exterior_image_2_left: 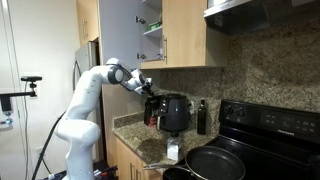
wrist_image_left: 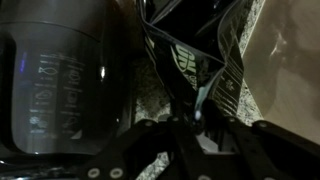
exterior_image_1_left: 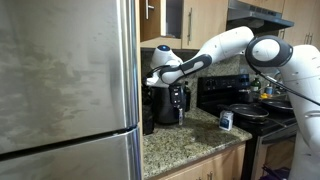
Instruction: Move the black packet to the right and then put it back in the left corner
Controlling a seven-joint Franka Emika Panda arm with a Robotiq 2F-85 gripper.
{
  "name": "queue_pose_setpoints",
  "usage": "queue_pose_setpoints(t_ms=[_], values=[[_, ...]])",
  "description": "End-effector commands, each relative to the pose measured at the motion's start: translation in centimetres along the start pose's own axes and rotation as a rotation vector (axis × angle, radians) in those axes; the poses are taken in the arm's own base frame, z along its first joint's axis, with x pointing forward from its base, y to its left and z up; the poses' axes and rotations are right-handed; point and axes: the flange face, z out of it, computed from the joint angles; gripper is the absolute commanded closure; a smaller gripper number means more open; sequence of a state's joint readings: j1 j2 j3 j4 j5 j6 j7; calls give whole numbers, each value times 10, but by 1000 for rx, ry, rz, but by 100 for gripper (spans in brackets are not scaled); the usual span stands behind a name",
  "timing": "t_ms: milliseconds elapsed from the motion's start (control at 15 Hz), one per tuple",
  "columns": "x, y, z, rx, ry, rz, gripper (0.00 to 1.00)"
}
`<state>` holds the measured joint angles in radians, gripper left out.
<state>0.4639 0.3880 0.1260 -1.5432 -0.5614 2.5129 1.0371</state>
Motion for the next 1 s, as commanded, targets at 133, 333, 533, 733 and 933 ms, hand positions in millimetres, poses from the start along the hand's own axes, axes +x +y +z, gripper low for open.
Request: queue_pose_setpoints(t_ms=[133,333,533,733,933], values=[[43,94,-22,166,-211,117,100],[70,129,-36,315,-333,138,99],[77,171,-57,441,-442,112,99],[75,205,-87,546,-535,58,99],[73,236,-139,648,-593,-8,99]])
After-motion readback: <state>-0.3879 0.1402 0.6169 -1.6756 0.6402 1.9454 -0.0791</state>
